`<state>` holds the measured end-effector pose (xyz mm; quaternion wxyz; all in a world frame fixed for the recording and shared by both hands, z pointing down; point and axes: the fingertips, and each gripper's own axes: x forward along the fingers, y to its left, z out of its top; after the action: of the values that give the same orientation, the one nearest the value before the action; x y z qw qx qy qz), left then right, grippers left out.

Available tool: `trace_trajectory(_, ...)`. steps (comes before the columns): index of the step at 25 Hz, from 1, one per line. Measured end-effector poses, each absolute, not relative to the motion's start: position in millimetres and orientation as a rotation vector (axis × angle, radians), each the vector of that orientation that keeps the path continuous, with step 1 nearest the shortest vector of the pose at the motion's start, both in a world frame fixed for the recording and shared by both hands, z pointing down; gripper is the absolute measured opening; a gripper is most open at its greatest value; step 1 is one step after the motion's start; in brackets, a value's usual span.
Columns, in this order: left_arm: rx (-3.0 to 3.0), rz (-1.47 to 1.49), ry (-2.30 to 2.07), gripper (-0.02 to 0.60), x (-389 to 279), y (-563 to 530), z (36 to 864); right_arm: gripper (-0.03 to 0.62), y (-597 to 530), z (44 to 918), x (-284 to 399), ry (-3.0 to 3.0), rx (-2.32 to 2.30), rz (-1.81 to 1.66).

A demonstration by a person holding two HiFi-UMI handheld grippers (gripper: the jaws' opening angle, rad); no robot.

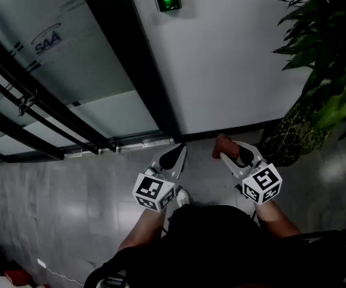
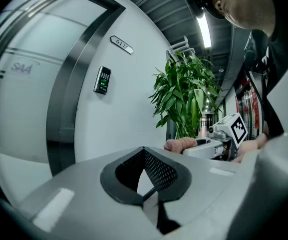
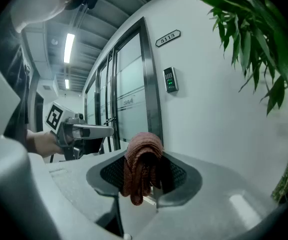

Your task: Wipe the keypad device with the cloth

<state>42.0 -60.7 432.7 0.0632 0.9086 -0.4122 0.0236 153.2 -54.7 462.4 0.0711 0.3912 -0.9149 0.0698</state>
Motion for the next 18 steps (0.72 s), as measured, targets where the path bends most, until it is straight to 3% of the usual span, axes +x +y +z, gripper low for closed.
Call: trace_trajectory(18,2.823,0.09,-1.116,0.015,-16,-139,422,0.149,-134,455,86,-2.721,1.274,0.192)
